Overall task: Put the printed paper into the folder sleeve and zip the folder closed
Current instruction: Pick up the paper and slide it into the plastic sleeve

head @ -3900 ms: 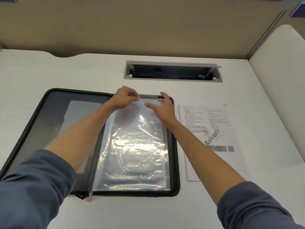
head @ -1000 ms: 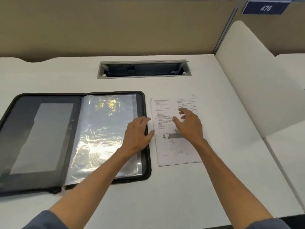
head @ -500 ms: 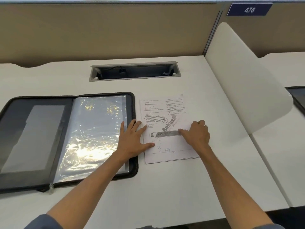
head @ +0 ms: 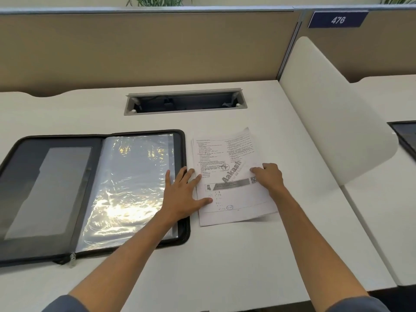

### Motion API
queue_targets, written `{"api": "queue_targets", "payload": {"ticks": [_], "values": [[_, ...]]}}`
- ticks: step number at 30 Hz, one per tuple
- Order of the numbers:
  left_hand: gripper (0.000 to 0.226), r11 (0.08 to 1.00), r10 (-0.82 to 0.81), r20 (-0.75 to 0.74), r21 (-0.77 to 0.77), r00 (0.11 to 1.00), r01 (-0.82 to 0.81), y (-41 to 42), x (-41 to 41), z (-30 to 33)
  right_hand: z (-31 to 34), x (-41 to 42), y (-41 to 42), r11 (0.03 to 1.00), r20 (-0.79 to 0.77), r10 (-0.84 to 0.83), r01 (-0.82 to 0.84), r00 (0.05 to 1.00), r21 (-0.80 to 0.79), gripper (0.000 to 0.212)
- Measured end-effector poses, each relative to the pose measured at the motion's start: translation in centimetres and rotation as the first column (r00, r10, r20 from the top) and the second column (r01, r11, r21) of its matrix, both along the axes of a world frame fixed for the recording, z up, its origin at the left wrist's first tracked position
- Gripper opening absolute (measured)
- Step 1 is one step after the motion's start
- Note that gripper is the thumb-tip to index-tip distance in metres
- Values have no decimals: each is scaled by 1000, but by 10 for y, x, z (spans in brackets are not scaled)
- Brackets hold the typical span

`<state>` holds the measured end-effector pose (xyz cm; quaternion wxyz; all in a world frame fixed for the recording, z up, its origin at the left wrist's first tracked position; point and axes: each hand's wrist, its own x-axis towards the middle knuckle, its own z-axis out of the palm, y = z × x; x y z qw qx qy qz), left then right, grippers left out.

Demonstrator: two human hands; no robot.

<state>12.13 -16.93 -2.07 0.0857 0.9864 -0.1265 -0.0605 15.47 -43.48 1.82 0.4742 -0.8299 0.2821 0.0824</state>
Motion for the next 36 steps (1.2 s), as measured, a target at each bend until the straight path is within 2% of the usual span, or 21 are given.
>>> {"api": "queue_targets", "payload": {"ticks": [2,5,8,10,12,13,15,17,18,20,22,24,28,30,34,36], "values": [[96,1000,-4,-2,9,1000,4,-1,0,0,3,3,0,1000,14,13,-14,1000,14,11],[92,1000,-12,-4,25,1000,12,-4,0,2,4,2,-1,997,57,31,-35,998,67,24],[92,1000,-5,-16,19,1000,5,-8,0,6,9,-3,-4,987,168,79,-102,983,128,16],[97,997,48,-56,-62,997,-52,-12,6,10,13,-7,-7,973,232,93,-138,968,185,20],[98,944,176,-90,-266,980,-194,-15,16,18,17,-10,-11,954,286,82,-158,955,254,22],[97,862,258,-142,-412,956,-294,-16,23,26,19,-12,-12,941,313,72,-168,947,293,22],[98,581,319,-357,-658,878,-479,-18,36,43,25,-15,-13,911,364,36,-180,931,371,22],[82,308,142,-540,-772,829,-556,-19,45,59,32,-17,-13,879,412,-3,-194,911,435,24],[66,210,22,-578,-795,816,-569,-20,50,65,37,-18,-13,866,441,-16,-208,897,454,24],[42,72,-113,-563,-827,819,-558,-23,57,75,45,-19,-14,857,506,-19,-247,863,453,24],[34,-1,-131,-476,-877,870,-480,-27,61,88,54,-20,-15,859,562,-20,-274,827,432,25],[27,-28,-115,-363,-929,925,-368,-32,63,101,63,-19,-17,854,613,-37,-293,789,430,28],[19,-14,-57,-197,-980,979,-198,-36,57,110,72,-19,-19,840,679,-29,-351,734,415,32],[20,-16,-52,-187,-982,981,-188,-35,51,100,66,-22,-20,835,672,-18,-358,741,418,32],[20,62,-36,-267,-963,963,-264,-38,39,72,39,-33,-17,859,608,9,-318,794,402,29],[18,68,-14,-288,-956,958,-286,-43,37,68,30,-34,-15,865,580,-4,-288,814,411,27]]}}
